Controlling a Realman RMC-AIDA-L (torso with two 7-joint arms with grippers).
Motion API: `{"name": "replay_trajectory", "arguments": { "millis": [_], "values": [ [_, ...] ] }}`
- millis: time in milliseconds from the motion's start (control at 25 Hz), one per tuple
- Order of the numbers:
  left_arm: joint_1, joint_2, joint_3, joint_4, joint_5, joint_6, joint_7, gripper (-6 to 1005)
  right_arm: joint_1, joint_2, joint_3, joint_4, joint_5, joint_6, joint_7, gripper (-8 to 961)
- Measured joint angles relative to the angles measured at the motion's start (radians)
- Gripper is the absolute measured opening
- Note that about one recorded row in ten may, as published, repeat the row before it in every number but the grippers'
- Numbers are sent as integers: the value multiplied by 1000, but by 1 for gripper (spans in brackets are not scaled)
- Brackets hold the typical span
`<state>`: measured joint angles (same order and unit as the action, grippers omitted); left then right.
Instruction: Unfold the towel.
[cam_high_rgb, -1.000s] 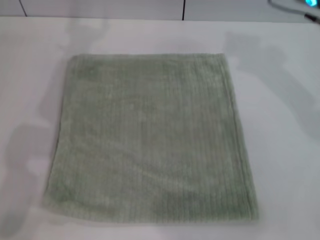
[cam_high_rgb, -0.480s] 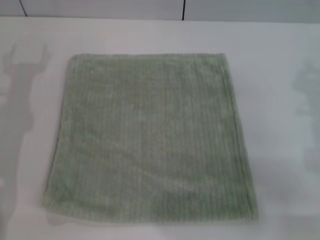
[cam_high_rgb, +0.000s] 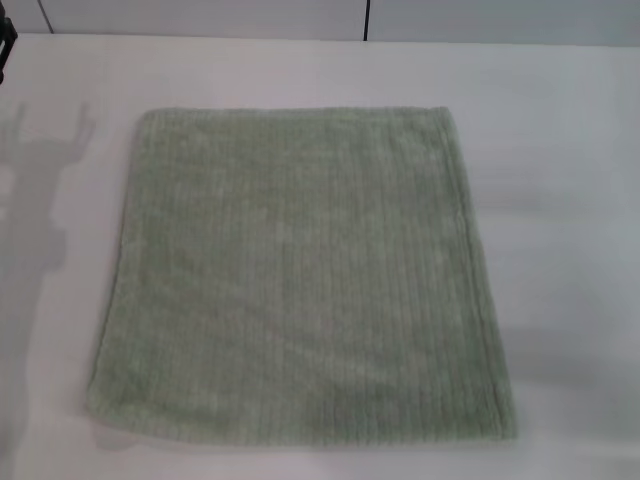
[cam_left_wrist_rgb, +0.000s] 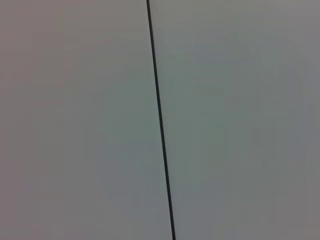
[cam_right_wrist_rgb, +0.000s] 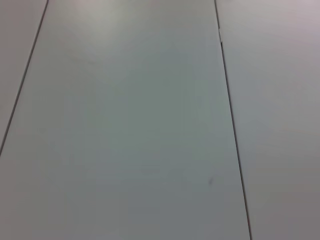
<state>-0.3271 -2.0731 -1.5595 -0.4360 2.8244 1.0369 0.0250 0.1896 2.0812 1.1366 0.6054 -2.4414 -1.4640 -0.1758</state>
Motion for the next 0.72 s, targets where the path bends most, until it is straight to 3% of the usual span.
{"name": "replay_trajectory", "arguments": {
  "millis": [280,680,720],
  "values": [
    [-8,-1,-1,34,-10,8,1,859,5,4,-11,-60,-1,-19,-1,447],
    [3,-5,12,86,-12,104,9,859,-37,5,-54,-82,1,-115,6,834],
    [3,-5,12,95,-12,106,9,859,-38,5,-56,-84,1,-114,7,834]
  ]
}}
